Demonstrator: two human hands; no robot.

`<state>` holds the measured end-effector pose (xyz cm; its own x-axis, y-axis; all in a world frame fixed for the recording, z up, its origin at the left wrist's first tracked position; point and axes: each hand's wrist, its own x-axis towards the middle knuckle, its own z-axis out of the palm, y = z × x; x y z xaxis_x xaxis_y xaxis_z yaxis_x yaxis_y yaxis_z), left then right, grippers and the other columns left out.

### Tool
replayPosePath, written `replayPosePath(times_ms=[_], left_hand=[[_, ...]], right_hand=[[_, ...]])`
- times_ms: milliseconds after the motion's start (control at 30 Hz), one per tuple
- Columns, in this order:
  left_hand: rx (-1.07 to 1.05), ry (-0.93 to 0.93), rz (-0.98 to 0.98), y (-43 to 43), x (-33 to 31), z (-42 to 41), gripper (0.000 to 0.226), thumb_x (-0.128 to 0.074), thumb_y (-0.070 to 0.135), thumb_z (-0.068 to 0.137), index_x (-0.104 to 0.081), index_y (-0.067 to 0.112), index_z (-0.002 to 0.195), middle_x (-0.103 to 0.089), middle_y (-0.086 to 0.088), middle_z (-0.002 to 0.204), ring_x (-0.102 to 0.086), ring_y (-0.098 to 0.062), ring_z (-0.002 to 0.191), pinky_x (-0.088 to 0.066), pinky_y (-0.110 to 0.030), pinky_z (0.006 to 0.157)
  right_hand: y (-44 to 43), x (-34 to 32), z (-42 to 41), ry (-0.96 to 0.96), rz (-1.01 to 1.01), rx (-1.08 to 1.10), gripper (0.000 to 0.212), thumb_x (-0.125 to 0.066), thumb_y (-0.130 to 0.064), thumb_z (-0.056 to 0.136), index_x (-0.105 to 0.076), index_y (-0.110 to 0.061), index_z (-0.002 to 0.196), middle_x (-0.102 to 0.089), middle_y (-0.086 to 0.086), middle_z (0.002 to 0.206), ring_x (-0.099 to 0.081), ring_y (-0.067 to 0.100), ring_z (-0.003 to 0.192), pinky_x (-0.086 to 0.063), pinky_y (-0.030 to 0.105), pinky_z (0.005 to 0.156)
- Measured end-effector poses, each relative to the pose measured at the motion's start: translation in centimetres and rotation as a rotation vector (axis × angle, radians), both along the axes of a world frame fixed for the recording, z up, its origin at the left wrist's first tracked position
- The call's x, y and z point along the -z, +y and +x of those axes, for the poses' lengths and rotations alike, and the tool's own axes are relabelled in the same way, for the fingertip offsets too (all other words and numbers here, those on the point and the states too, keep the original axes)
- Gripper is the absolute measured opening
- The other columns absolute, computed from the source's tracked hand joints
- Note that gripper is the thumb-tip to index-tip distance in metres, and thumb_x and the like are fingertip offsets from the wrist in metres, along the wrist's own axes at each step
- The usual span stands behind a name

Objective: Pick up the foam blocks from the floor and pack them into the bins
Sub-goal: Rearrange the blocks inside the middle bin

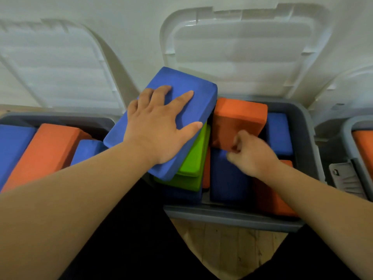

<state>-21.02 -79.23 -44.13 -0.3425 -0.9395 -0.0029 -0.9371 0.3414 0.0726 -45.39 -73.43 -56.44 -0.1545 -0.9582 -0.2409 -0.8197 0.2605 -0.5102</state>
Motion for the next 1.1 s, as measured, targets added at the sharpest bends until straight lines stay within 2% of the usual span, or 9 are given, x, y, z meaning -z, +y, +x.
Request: replayPosePath(times_ms=[100, 200, 300, 467, 600, 700, 767, 900, 1100], left_hand=[[-0.002, 0.029, 0.012, -0.2, 0.0, 1.0, 0.083, -0.021, 0.088, 0.078, -0.022, 0.056, 0.154, -0.022, 0.005, 0.163, -0.018, -0.027, 0.148, -0.021, -0.049, 0.119], [-0.017, 0.071, 0.023, -0.4, 0.0, 2.1, 0.084, -0.021, 0.088, 0.076, -0.023, 0.056, 0.154, -0.022, 0.006, 0.162, -0.019, -0.026, 0.148, -0.02, -0.048, 0.119], [-0.021, 0.093, 0.024, -0.6, 0.0, 2.4, 0.085, -0.022, 0.088, 0.075, -0.025, 0.056, 0.154, -0.024, 0.005, 0.161, -0.021, -0.027, 0.147, -0.021, -0.048, 0.119], [-0.025, 0.11, 0.019, -0.7, 0.2, 2.6, 0.084, -0.025, 0.089, 0.076, -0.027, 0.056, 0.153, -0.026, 0.006, 0.161, -0.021, -0.027, 0.149, -0.022, -0.049, 0.119], [-0.028, 0.117, 0.036, -0.9, 0.1, 2.7, 0.084, -0.025, 0.088, 0.076, -0.026, 0.056, 0.154, -0.025, 0.007, 0.161, -0.019, -0.025, 0.149, -0.019, -0.047, 0.12], [-0.028, 0.121, 0.04, -1.0, 0.1, 2.7, 0.083, -0.026, 0.088, 0.076, -0.026, 0.056, 0.154, -0.025, 0.007, 0.161, -0.019, -0.025, 0.149, -0.019, -0.047, 0.119], [-0.026, 0.124, 0.037, -0.9, 0.1, 2.6, 0.082, -0.028, 0.087, 0.078, -0.026, 0.055, 0.153, -0.026, 0.007, 0.161, -0.02, -0.025, 0.149, -0.019, -0.047, 0.119], [-0.028, 0.12, 0.032, -0.8, 0.1, 2.4, 0.081, -0.03, 0.086, 0.079, -0.027, 0.055, 0.153, -0.026, 0.007, 0.161, -0.02, -0.025, 0.149, -0.019, -0.048, 0.12], [-0.025, 0.114, 0.026, -0.6, -0.1, 2.2, 0.081, -0.029, 0.086, 0.078, -0.027, 0.055, 0.153, -0.026, 0.007, 0.161, -0.02, -0.024, 0.149, -0.019, -0.047, 0.119]], right_hand=[[0.5, 4.0, 0.0, -0.014, 0.506, -0.112, 0.055, -0.081, -0.042, 0.084, -0.06, -0.017, 0.128, -0.064, 0.011, 0.133, -0.062, 0.027, 0.116, -0.046, 0.029, 0.091], [0.9, 7.4, 0.7, -0.013, 0.701, -0.065, 0.095, -0.08, -0.045, 0.084, -0.03, -0.015, 0.159, -0.042, 0.01, 0.158, -0.049, 0.029, 0.137, -0.043, 0.03, 0.102], [1.9, 9.8, 1.1, 0.034, 0.764, -0.064, 0.12, -0.076, -0.051, 0.086, 0.007, -0.011, 0.163, -0.015, 0.013, 0.169, -0.031, 0.035, 0.15, -0.036, 0.036, 0.115], [2.9, 12.2, 1.3, 0.098, 0.734, 0.071, 0.129, -0.077, -0.053, 0.085, 0.024, -0.02, 0.158, -0.001, 0.028, 0.165, -0.027, 0.042, 0.149, -0.035, 0.037, 0.112], [2.3, 13.4, 0.9, 0.029, 0.754, 0.206, 0.114, -0.071, -0.044, 0.091, 0.013, -0.017, 0.161, -0.01, 0.024, 0.166, -0.022, 0.042, 0.15, -0.024, 0.045, 0.12], [1.4, 13.5, 1.4, -0.036, 0.791, 0.244, 0.083, -0.039, -0.05, 0.106, 0.012, -0.015, 0.161, -0.001, 0.01, 0.17, -0.013, 0.03, 0.156, -0.012, 0.039, 0.124], [2.1, 13.2, 2.1, -0.084, 0.843, 0.299, 0.102, -0.051, -0.057, 0.1, 0.02, -0.015, 0.158, -0.005, 0.013, 0.169, -0.015, 0.035, 0.155, -0.014, 0.041, 0.124], [4.0, 14.9, 2.1, -0.157, 0.758, 0.354, 0.154, -0.085, -0.07, 0.061, 0.029, -0.028, 0.156, -0.014, 0.015, 0.169, -0.028, 0.041, 0.149, -0.032, 0.047, 0.12], [4.7, 14.9, 0.9, -0.336, 0.495, 0.532, 0.144, -0.098, -0.036, 0.062, 0.004, -0.018, 0.162, -0.023, 0.011, 0.165, -0.033, 0.035, 0.146, -0.035, 0.044, 0.117]])
